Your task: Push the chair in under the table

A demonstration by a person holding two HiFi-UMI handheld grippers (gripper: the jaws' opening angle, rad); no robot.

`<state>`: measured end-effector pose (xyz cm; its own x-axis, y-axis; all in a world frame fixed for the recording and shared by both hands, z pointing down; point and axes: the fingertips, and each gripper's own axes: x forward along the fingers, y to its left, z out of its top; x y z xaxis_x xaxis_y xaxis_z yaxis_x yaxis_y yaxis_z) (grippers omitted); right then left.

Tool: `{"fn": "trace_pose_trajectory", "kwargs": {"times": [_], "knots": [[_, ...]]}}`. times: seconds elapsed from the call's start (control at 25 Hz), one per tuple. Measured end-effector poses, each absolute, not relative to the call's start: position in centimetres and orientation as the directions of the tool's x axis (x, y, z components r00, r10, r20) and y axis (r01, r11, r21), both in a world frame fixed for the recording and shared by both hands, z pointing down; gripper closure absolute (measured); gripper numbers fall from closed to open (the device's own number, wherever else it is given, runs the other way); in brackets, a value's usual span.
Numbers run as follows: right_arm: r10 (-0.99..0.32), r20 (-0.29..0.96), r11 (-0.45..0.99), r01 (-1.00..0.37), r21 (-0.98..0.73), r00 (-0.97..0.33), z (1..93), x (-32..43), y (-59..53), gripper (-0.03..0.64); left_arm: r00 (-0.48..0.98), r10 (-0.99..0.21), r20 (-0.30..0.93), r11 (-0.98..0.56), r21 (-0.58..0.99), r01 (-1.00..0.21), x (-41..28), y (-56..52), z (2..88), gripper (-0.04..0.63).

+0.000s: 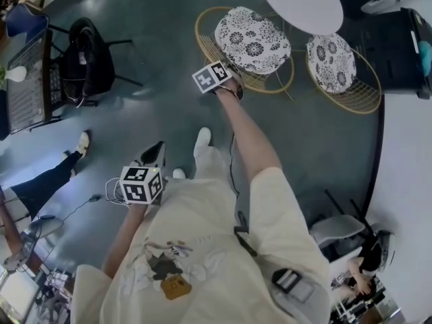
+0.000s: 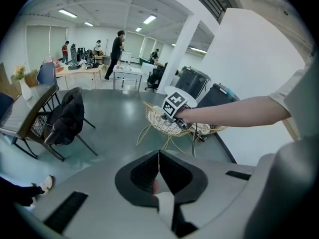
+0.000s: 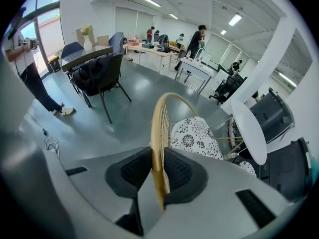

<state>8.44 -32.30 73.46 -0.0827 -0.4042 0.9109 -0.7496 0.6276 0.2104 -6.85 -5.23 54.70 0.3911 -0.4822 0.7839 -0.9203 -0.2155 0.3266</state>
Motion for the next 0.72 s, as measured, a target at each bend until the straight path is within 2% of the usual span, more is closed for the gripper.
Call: {"fn": "trace_pose_trajectory", "kwargs": {"times": [0.24,0.52,0.72], "knots": [[-0.405,0.904,0.597,-0.789,0.146,-0.139,72.4,8.5,-31.6,0.526,0.411,-0.487,0.771,-0.231,0.341,-0.911,-6.5,-5.7,54.8,0.584],[-0.463,0.864,0.560,-0.821,0.114,-0.196,68.6,8.4,-30.3,0.526,0.438,-0.499,0.748,-0.269,0.346,-0.899,-6.0,-5.5,53.8,0.584],[-0.502,0.833,0.533,-0.841,0.088,-0.231,65.5,8.5,-28.4,0.548,0.456,-0.508,0.731,-0.300,0.346,-0.889,-5.3,-4.6,53.2,0.584]]}}
